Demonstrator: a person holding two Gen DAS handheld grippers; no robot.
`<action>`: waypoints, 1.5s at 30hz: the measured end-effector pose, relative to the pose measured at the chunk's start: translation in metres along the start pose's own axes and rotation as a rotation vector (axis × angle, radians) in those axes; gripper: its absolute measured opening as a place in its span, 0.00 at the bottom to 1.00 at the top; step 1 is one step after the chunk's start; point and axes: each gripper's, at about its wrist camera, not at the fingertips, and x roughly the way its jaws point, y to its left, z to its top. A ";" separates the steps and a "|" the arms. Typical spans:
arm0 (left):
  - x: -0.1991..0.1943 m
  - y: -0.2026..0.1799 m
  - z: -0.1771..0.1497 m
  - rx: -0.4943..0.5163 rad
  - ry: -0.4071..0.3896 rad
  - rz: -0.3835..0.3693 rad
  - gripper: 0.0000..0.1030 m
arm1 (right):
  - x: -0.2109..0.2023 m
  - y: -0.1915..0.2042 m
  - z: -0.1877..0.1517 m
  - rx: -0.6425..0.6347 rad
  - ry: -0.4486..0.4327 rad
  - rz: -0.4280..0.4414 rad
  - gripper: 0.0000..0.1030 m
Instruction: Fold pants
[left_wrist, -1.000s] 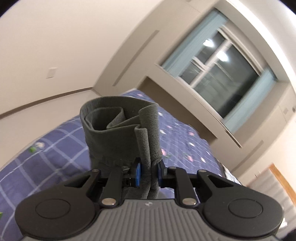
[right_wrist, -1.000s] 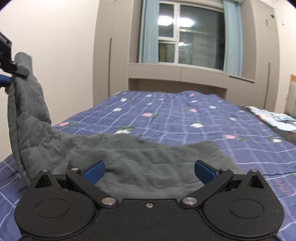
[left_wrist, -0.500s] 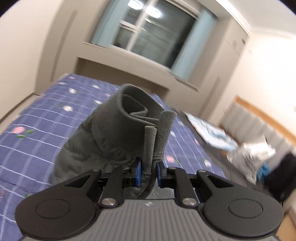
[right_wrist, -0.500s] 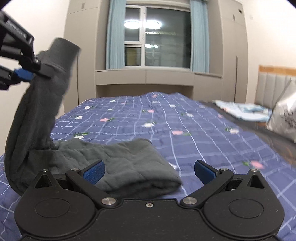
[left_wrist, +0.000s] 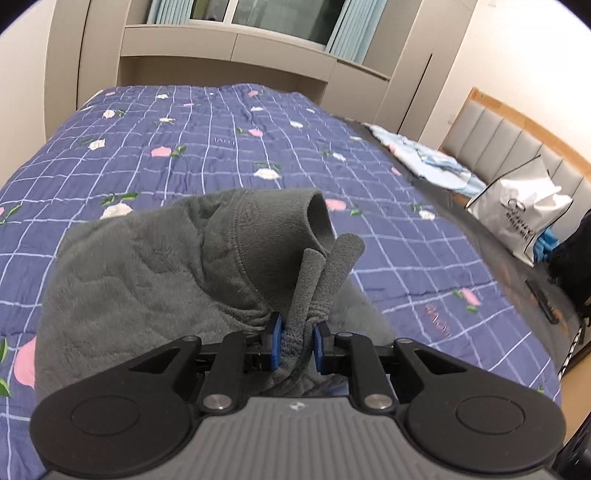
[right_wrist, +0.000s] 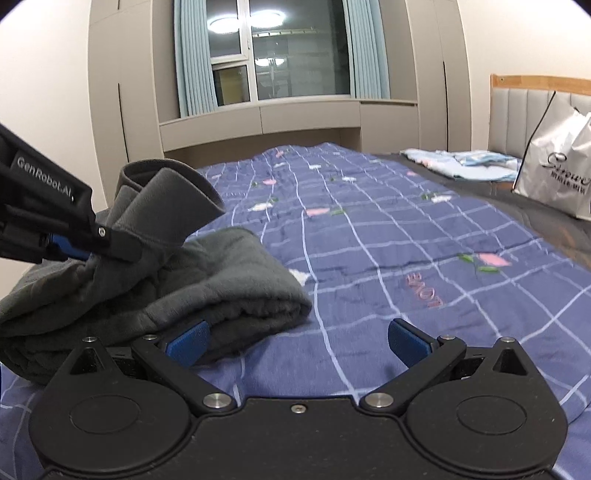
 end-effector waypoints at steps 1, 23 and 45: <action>0.001 0.000 -0.001 0.005 0.002 0.000 0.18 | 0.001 0.000 -0.001 0.001 0.001 0.001 1.00; -0.025 -0.004 0.009 -0.020 0.014 -0.077 0.88 | -0.006 0.003 -0.003 -0.015 0.023 -0.021 1.00; -0.063 0.158 -0.013 -0.329 -0.056 0.331 0.99 | 0.003 0.055 0.054 -0.087 -0.002 0.321 1.00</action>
